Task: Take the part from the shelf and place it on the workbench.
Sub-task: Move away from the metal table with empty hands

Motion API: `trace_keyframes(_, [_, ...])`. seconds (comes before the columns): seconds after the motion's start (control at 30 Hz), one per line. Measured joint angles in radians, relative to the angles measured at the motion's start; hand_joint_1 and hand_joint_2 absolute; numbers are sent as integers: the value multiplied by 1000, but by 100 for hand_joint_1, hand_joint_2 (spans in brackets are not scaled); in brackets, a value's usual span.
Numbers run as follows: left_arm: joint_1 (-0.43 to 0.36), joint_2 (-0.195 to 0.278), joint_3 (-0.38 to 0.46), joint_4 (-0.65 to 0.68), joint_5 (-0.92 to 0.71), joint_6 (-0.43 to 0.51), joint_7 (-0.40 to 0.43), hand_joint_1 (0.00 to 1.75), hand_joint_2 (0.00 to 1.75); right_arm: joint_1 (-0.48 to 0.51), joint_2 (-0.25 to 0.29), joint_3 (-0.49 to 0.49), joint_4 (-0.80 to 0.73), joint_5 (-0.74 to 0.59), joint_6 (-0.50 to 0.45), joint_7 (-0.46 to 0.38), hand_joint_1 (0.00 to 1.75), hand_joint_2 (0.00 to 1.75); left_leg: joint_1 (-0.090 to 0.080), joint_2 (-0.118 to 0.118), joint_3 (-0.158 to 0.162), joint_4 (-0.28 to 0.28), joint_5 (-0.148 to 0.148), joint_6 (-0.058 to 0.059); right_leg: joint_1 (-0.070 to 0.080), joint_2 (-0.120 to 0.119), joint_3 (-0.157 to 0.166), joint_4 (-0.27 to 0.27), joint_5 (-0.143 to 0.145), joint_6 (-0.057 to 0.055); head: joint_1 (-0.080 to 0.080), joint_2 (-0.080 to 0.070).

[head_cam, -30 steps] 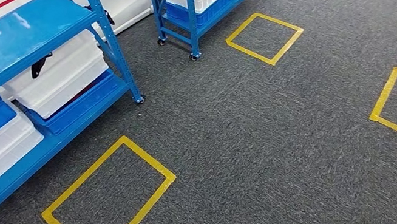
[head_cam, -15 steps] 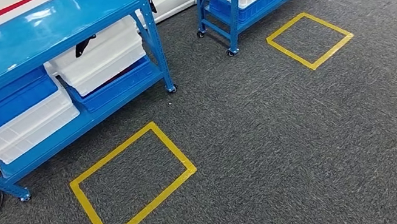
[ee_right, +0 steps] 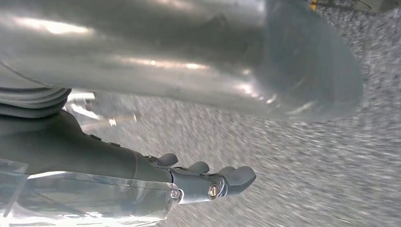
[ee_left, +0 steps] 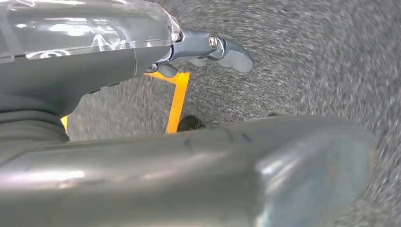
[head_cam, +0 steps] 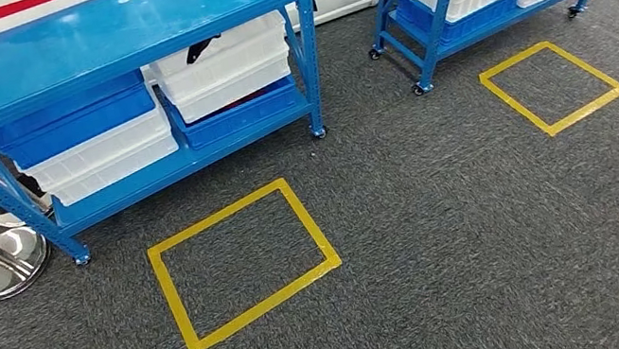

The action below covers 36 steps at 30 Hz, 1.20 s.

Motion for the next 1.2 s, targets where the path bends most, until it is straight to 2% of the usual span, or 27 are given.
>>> trace_keyframes(0.07, [-3, -1, 6, 0, 7, 9, 1, 0, 0, 0, 0, 4, 0, 9, 3, 0, 0, 0, -2, -24, -2, 3, 0, -7, 0, 43, 50, -122, 55, -8, 0, 0])
trace_keyframes(0.1, [-4, -2, 8, 0, 12, 16, 1, 0, 0, -1, 0, 5, 0, 14, 4, 0, 0, 0, -1, -34, -5, 5, 0, -13, 1, 57, 60, -151, 64, -10, 0, 0])
trace_keyframes(0.13, [-5, -2, 12, 0, 17, 24, 1, 0, 0, -4, 0, 8, 0, 22, 6, 1, 0, 0, 0, -45, -9, 5, 2, -20, 2, 60, 62, -160, 63, -11, 0, 0])
trace_keyframes(0.2, [-4, -3, 20, 0, 29, 47, -1, 0, 0, -13, 4, 17, 0, 40, 14, 3, 0, 0, 2, -59, -16, 6, 3, -33, 0, 37, 63, -166, 67, -18, 0, 0])
trace_keyframes(0.23, [-3, -4, 25, 0, 35, 58, -3, 0, 0, -16, 6, 23, 0, 48, 19, 6, 0, 0, 0, -45, -22, 16, -4, -37, -2, 26, 65, -171, 69, -25, 0, 0])
trace_keyframes(0.27, [-4, -6, 30, 0, 39, 69, -7, 0, 0, -19, 7, 28, 0, 54, 22, 8, 0, 0, -1, -21, -36, 47, -24, -41, -5, 13, 67, -176, 72, -31, -1, 0])
trace_keyframes(0.33, [-7, -13, 37, 0, 46, 85, -17, 0, 0, -22, 8, 35, 0, 62, 26, 15, 0, 0, 0, 37, -92, 168, -90, -46, -3, -14, 67, -180, 72, -40, -1, 0])
trace_keyframes(0.37, [-9, -18, 40, 0, 48, 90, -23, 0, 0, -22, 8, 37, 0, 64, 26, 19, 0, 0, 2, 51, -125, 239, -120, -49, -1, -27, 67, -180, 71, -42, -1, 0])
trace_keyframes(0.4, [-10, -22, 41, 0, 49, 93, -30, 0, 0, -22, 8, 38, 0, 63, 26, 23, 0, 0, 5, 57, -147, 287, -135, -52, 1, -38, 67, -180, 71, -42, -1, 0])
trace_keyframes(0.43, [-9, -27, 42, 0, 47, 95, -40, 0, 0, -23, 8, 38, 0, 59, 26, 28, 0, 0, 7, 61, -150, 298, -131, -54, 1, -47, 67, -179, 70, -41, -1, 0])
trace_keyframes(0.47, [-7, -30, 42, 0, 42, 97, -51, 0, 0, -24, 8, 38, 0, 54, 26, 32, 0, 0, 9, 63, -131, 267, -107, -55, 1, -54, 68, -179, 69, -40, -2, 0])
trace_keyframes(0.53, [-3, -36, 42, 0, 28, 98, -76, 0, 0, -26, 8, 37, 0, 42, 24, 39, 0, 0, 9, 73, -51, 124, -45, -51, 3, -62, 71, -176, 66, -35, -2, 0])
trace_keyframes(0.57, [-1, -40, 42, 0, 23, 98, -85, 0, 0, -26, 8, 37, 0, 38, 24, 39, 0, 0, 7, 77, -16, 61, -27, -47, 4, -64, 72, -174, 64, -30, -1, 0])
trace_keyframes(0.6, [-1, -43, 42, 0, 18, 96, -91, 0, 0, -26, 8, 36, 0, 32, 23, 39, 0, 0, 5, 81, 5, 21, -19, -42, 6, -66, 72, -172, 63, -25, -1, 0])
trace_keyframes(0.7, [6, -48, 33, 0, -14, 73, -97, 0, 0, -22, 8, 23, 0, -3, 19, 41, 0, 0, 4, 79, 12, -3, -23, -22, 5, -65, 69, -153, 70, -3, -1, 0])
trace_keyframes(0.73, [8, -48, 26, 0, -29, 57, -97, 0, 0, -20, 8, 13, 0, -20, 17, 43, 0, 0, 5, 77, 16, -6, -23, -15, 3, -58, 65, -138, 66, 4, -1, 0])
trace_keyframes(0.77, [9, -49, 19, 0, -44, 38, -97, 0, 0, -18, 8, 3, 0, -37, 15, 45, 0, 0, 6, 75, 21, -9, -22, -9, 1, -48, 53, -113, 50, 8, -1, 0])
trace_keyframes(0.8, [9, -48, 9, 0, -59, 16, -97, 0, 0, -17, 8, -10, 0, -54, 12, 49, 0, 0, 6, 74, 24, -11, -20, -4, -2, -37, 32, -70, 21, 11, 0, 0])
trace_keyframes(0.87, [9, -46, -12, 0, -83, -20, -95, 0, 0, -12, 8, -35, 0, -79, 5, 56, 0, 0, 5, 70, 24, -10, -19, 0, -3, -22, -31, 49, -43, 16, 0, 0])
trace_keyframes(0.9, [9, -44, -21, 0, -93, -33, -94, 0, 0, -10, 8, -47, 0, -88, 3, 59, 0, 0, 5, 67, 24, -10, -20, 0, -3, -20, -58, 97, -61, 18, 0, 0])
trace_keyframes(0.93, [9, -43, -30, 0, -101, -42, -93, 0, 0, -7, 8, -57, 0, -95, 2, 60, 0, 0, 5, 63, 26, -9, -22, -1, -4, -19, -71, 114, -58, 20, 0, 0])
trace_keyframes(0.97, [10, -41, -39, 0, -109, -50, -91, 0, 0, -4, 8, -66, 0, -103, 0, 62, 0, 0, 5, 59, 30, -9, -24, -4, -6, -19, -64, 92, -34, 21, 0, 0])
trace_keyframes(1.03, [11, -39, -57, 0, -128, -64, -87, 0, 0, 1, 8, -85, 0, -120, -5, 64, 0, 0, 6, 52, 39, -8, -33, -11, -9, -17, -13, -30, 45, 20, 0, 0])
trace_keyframes(1.07, [11, -37, -66, 0, -138, -69, -85, 0, 0, 2, 8, -95, 0, -128, -8, 64, 0, 0, 6, 50, 43, -5, -37, -17, -8, -16, 11, -91, 62, 16, 0, 0])
trace_keyframes(1.13, [10, -32, -83, 0, -151, -77, -83, 0, 0, 3, 9, -113, 0, -140, -13, 64, 0, 0, 4, 48, 46, 1, -45, -29, -5, -14, 31, -145, 65, 2, 0, 0])
trace_keyframes(1.17, [10, -30, -89, 0, -154, -78, -82, 0, 0, 4, 9, -121, 1, -143, -14, 64, 0, 0, 2, 48, 49, 5, -47, -36, -3, -15, 31, -147, 57, -6, 0, 0])
trace_keyframes(1.2, [10, -28, -95, 0, -156, -79, -81, 0, 0, 4, 10, -127, 1, -145, -15, 64, 0, 0, 2, 48, 50, 9, -50, -42, -4, -16, 35, -146, 63, -15, 0, 0])
